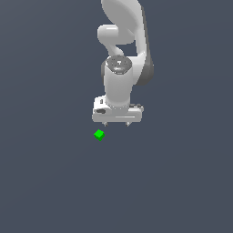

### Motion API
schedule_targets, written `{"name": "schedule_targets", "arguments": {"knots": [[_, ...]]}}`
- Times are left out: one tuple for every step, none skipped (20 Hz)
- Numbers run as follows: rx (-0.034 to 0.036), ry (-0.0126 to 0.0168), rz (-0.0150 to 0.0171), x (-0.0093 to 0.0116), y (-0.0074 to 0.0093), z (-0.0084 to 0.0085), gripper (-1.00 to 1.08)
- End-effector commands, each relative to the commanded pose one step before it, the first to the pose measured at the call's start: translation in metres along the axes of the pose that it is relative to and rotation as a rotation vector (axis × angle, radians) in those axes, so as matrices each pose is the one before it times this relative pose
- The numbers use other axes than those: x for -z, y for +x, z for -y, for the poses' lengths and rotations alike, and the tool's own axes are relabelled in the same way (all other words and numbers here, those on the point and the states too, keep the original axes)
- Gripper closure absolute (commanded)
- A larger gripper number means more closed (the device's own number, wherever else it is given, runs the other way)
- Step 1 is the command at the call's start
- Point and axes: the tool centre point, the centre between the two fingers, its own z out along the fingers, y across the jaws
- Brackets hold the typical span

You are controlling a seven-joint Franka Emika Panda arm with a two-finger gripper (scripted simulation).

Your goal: Stack the red cube on top of the green cube.

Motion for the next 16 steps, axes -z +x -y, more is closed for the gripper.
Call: {"name": "schedule_targets", "arguments": {"knots": [[0.0, 0.0, 0.0, 0.0, 0.0, -0.00001, -0.92], [0.00098, 0.00001, -0.00002, -0.0001, -0.00015, 0.00019, -0.92], [0.00258, 0.00007, -0.00004, -0.00032, -0.00046, 0.00035, -0.92], [0.00447, 0.00012, -0.00007, -0.00054, -0.00077, 0.00069, -0.92], [0.00621, 0.00017, -0.0001, -0.00075, -0.00108, 0.00094, -0.92], [0.00799, 0.00022, -0.00013, -0.00097, -0.00139, 0.00121, -0.92], [0.00976, 0.00027, -0.00016, -0.00118, -0.0017, 0.00147, -0.92], [0.01153, 0.00032, -0.00018, -0.00139, -0.00201, 0.00174, -0.92], [0.01329, 0.00037, -0.00021, -0.00161, -0.00232, 0.002, -0.92], [0.01506, 0.00042, -0.00024, -0.00182, -0.00263, 0.00227, -0.92], [0.0168, 0.00047, -0.00027, -0.00203, -0.00294, 0.00252, -0.92], [0.01857, 0.00052, -0.00029, -0.00224, -0.00325, 0.00279, -0.92], [0.02032, 0.00057, -0.00032, -0.00246, -0.00357, 0.00305, -0.92], [0.02206, 0.00063, -0.00034, -0.00267, -0.00388, 0.0033, -0.92], [0.0238, 0.00068, -0.00037, -0.00288, -0.00419, 0.00355, -0.92], [0.0255, 0.00073, -0.0004, -0.00309, -0.00449, 0.0038, -0.92]]}}
